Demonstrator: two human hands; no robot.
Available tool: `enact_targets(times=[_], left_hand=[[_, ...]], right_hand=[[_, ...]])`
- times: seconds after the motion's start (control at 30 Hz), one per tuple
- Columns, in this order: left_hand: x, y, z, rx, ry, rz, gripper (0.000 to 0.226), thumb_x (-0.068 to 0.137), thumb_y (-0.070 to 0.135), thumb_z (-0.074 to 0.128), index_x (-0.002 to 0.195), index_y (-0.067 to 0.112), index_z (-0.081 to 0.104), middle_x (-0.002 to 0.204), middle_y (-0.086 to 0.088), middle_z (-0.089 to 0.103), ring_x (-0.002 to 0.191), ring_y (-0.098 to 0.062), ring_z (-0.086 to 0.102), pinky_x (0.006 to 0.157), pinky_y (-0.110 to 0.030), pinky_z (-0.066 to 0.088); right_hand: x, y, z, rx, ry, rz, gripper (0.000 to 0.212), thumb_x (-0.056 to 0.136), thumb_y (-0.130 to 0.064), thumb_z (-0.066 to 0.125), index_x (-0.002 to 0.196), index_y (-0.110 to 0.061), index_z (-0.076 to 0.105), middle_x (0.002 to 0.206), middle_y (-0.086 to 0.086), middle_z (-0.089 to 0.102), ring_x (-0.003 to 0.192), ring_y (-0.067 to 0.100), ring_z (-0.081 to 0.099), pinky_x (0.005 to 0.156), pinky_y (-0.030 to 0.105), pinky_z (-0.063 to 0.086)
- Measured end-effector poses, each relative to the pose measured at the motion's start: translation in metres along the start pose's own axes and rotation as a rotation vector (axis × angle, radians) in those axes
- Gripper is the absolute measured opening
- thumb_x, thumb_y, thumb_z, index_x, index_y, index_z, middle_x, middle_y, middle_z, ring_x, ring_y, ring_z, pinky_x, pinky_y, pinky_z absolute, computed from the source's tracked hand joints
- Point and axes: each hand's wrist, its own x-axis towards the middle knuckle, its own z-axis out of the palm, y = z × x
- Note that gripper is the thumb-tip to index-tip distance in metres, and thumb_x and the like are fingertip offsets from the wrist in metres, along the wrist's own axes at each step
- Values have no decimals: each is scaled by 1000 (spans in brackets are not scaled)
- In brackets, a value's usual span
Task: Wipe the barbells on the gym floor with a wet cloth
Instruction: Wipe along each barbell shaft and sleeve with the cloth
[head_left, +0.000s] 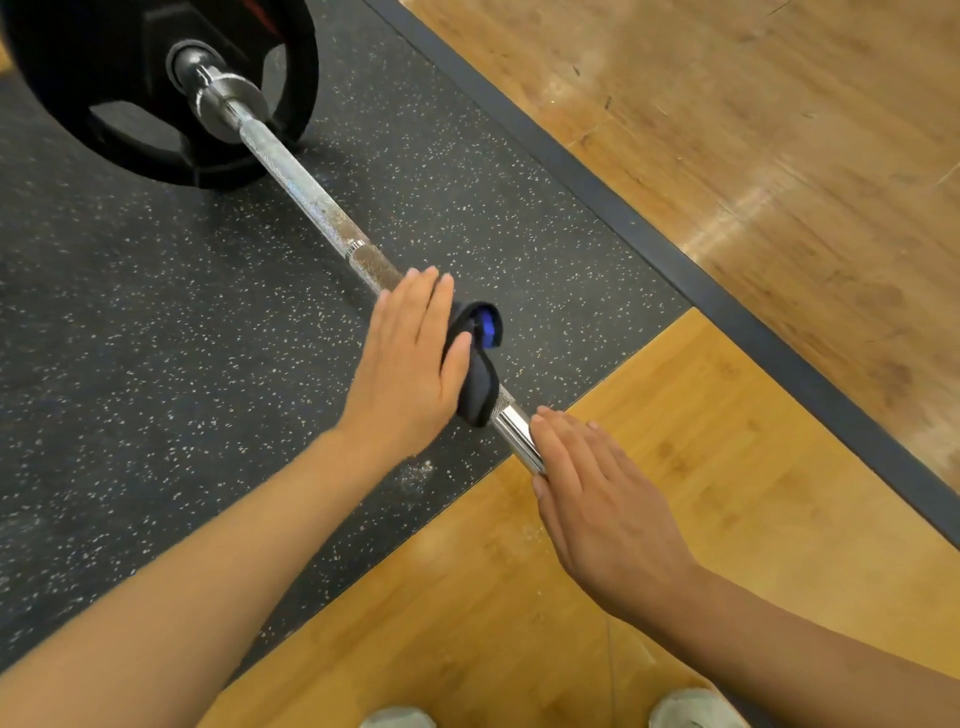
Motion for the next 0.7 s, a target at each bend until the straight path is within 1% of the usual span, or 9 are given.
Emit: enact_targets(times=[0.03,0.1,0.17,0.23,0.3,0.43,0.53,0.63,0.7], left_hand=[[8,-8,-3,37,14,-24,60,104,34,21,150,-4,26,157,-20,25,149,-33,15,123,-47,8],[35,-20,-8,72,53,-176,57,104,29,25,150,-6,25,157,-23,24,148,-35,16,122,-49,10],[58,-25,-10,67,64,-351,55,105,23,30,151,-6,20,159,-20,18,150,-34,7,122,-47,3],[65,-21,-9,61,69,-411,55,106,20,32,151,-7,17,161,-19,13,151,-33,-2,122,-44,-3],[54,-11,-8,37,55,-373,55,106,20,31,151,-7,18,162,-19,11,151,-33,-4,122,-44,-4],[9,32,3,-26,-5,-172,62,100,32,23,149,-6,25,161,-16,17,151,-30,-1,123,-46,-2],[-5,49,11,-90,22,-194,69,99,42,26,151,-3,24,162,-11,17,151,-24,-2,123,-41,-4],[1,47,12,-51,50,-218,66,97,35,28,151,-3,26,161,-13,20,151,-27,4,123,-41,-3],[12,36,10,-10,38,-220,61,100,29,30,152,-2,23,162,-14,17,151,-26,3,123,-40,-5]], right_hand=[[0,0,0,-3,5,-4,46,102,-26,36,140,-2,42,140,16,55,130,29,53,111,41,32],[0,0,0,-4,15,-6,46,101,-26,36,140,-2,41,140,16,56,130,29,53,111,41,32],[0,0,1,-14,17,-8,46,102,-26,36,140,-1,43,139,17,56,129,30,54,110,42,32],[0,0,2,-30,21,-6,47,102,-26,35,139,1,46,138,18,57,128,31,55,110,43,32],[-1,0,1,-42,25,-7,47,102,-25,35,138,2,49,138,18,57,128,32,56,110,44,32],[-2,1,2,-51,14,-10,47,102,-25,35,138,2,48,138,19,57,129,32,55,110,44,32],[-1,0,1,-47,5,-3,47,101,-25,37,138,2,50,138,18,57,129,31,55,110,43,32],[-1,0,1,-39,4,1,48,101,-25,36,138,2,51,138,17,57,129,30,55,110,43,32],[0,1,0,-33,3,1,48,102,-25,36,139,1,50,139,17,57,129,30,55,110,43,32]])
